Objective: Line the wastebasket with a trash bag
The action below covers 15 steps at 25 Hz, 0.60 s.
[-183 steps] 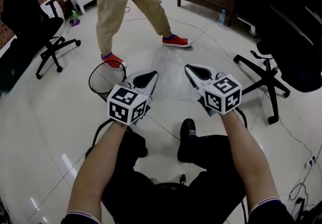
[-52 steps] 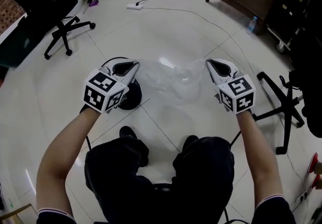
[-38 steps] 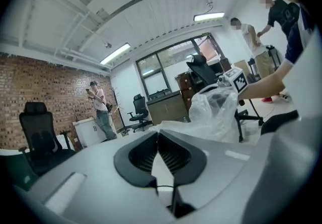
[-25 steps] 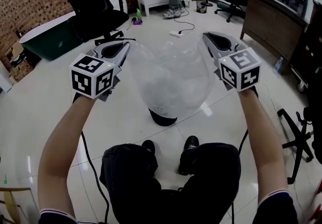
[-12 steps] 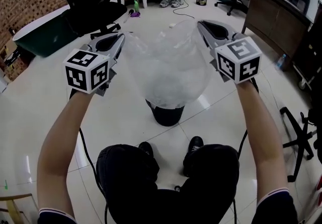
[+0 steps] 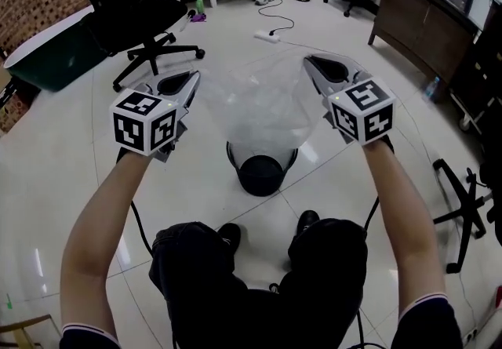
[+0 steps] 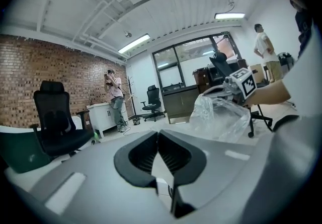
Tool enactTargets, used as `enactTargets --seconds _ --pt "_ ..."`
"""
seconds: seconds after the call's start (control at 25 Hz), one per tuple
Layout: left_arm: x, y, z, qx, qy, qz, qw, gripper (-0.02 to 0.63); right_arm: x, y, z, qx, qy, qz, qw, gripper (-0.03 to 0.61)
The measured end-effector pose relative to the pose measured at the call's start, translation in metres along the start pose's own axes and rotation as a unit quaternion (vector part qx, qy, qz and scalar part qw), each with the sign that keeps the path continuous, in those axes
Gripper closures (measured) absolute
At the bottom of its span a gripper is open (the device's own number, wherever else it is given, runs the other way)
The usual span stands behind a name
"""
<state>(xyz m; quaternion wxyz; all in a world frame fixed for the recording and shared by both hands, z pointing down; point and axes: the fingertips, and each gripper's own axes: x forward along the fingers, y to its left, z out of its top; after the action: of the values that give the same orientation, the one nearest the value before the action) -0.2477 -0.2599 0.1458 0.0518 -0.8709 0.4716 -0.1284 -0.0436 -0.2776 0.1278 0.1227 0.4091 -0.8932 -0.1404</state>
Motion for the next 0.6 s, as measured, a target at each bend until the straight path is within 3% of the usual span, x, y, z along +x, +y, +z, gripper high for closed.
enactTargets --seconds 0.32,0.6 --pt "-0.007 -0.002 -0.035 -0.008 0.020 -0.007 0.9997 0.603 0.007 0.021 -0.009 0.004 0.009 0.009 1.000 0.577" --pt "-0.016 -0.014 -0.029 0.000 0.018 -0.012 0.9998 0.603 -0.005 0.035 -0.006 0.006 0.008 0.012 1.000 0.577"
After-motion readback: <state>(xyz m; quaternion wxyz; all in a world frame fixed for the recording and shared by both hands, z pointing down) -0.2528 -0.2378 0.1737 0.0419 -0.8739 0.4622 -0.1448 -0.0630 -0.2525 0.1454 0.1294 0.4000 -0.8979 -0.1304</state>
